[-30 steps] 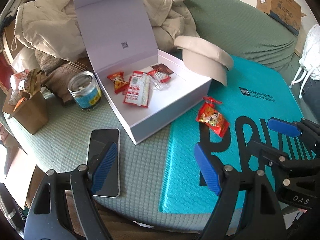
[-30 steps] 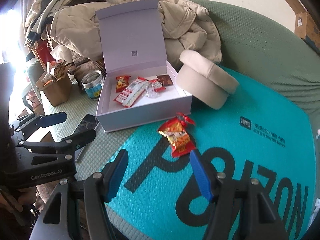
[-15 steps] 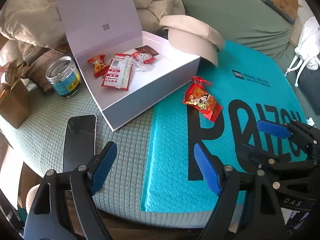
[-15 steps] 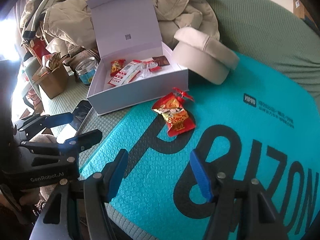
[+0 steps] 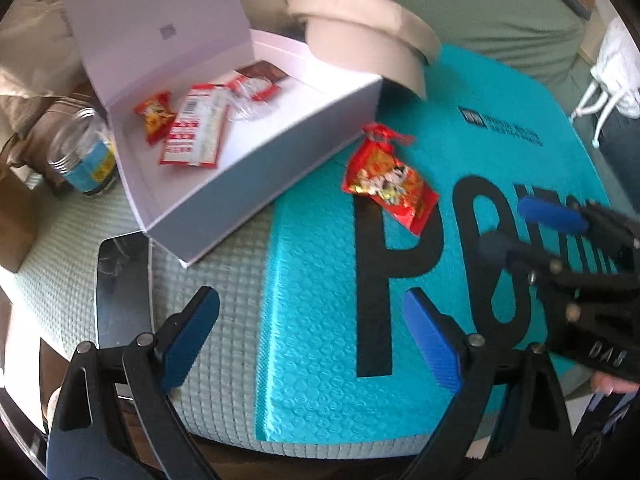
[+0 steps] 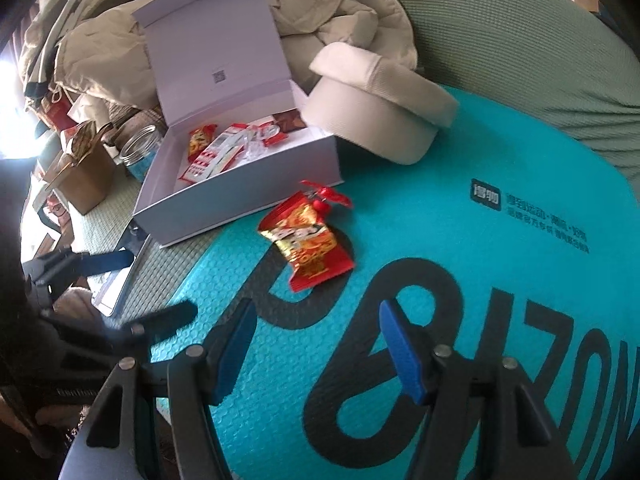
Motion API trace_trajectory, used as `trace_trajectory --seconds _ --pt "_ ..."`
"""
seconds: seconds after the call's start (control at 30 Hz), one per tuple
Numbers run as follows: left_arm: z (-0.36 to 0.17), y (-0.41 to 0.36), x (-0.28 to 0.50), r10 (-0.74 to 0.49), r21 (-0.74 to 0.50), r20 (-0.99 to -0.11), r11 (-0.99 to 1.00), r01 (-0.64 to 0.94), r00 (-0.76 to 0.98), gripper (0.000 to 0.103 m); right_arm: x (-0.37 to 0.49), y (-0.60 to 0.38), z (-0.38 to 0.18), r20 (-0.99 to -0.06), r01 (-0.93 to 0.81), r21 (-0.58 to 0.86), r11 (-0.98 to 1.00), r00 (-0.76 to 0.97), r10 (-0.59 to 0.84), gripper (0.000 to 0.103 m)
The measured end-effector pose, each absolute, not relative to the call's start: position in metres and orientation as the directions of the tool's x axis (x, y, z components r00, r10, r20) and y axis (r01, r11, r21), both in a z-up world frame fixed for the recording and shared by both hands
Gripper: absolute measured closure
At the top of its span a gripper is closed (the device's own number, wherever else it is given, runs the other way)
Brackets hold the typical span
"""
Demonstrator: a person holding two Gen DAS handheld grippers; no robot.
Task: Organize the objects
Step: 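Move the left tool to the red-gold snack packet while the right tool nears the red fan, then grasp the red-gold snack packet with the left tool while the right tool grasps the red fan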
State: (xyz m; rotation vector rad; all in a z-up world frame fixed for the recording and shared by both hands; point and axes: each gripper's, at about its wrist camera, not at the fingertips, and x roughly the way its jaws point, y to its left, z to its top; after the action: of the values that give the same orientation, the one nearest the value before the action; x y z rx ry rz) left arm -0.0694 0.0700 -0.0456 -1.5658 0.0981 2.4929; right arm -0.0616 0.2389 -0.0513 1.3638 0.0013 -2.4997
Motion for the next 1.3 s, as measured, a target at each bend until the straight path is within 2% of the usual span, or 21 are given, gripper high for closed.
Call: trace_trajectory --seconds 0.1,0.2,0.37,0.6,0.7,1.03,1.07,1.2,1.3 --pt "-0.05 0.077 -0.071 0.164 -0.071 -0.907 -0.968 -0.242 -0.388 0.01 -0.068 0.243 -0.05 -0.825 0.245 0.13 -0.961 -0.511 -0.242 0.038" --pt "-0.053 0.077 -0.078 0.115 -0.031 -0.901 -0.979 -0.202 -0.419 0.01 -0.075 0.243 -0.049 -0.824 0.253 0.124 -0.959 -0.513 -0.242 0.038" --pt "-0.062 0.065 -0.093 0.114 -0.046 -0.893 -0.986 -0.162 -0.436 0.01 -0.092 0.238 -0.055 -0.827 0.277 0.122 -0.953 -0.503 -0.252 0.038" --pt "-0.056 0.065 -0.103 0.107 -0.009 -0.858 -0.981 -0.194 -0.502 0.01 -0.122 0.228 -0.071 -0.835 0.308 0.131 -0.942 -0.478 -0.272 0.038" --pt "-0.056 0.071 -0.107 0.133 -0.03 -0.851 -0.978 -0.207 -0.509 0.01 -0.137 0.226 -0.07 -0.826 0.31 0.133 -0.941 -0.49 -0.278 0.038" --pt "-0.066 0.07 -0.119 0.108 -0.034 -0.866 -0.987 -0.159 -0.488 0.01 -0.183 0.207 -0.087 -0.833 0.332 0.144 -0.932 -0.468 -0.295 0.039" --pt "-0.066 0.07 -0.12 0.107 -0.034 -0.868 -0.987 -0.158 -0.486 0.01 -0.184 0.207 -0.089 -0.836 0.329 0.144 -0.933 -0.465 -0.292 0.042" --pt "-0.067 0.073 -0.12 0.102 -0.021 -0.867 -0.986 -0.168 -0.488 0.01 -0.185 0.21 -0.093 -0.836 0.322 0.15 -0.935 -0.463 -0.294 0.069" --pt "-0.067 0.078 -0.122 0.125 -0.039 -0.867 -0.982 -0.184 -0.483 0.01 -0.181 0.218 -0.092 -0.832 0.316 0.146 -0.938 -0.474 -0.289 0.077"
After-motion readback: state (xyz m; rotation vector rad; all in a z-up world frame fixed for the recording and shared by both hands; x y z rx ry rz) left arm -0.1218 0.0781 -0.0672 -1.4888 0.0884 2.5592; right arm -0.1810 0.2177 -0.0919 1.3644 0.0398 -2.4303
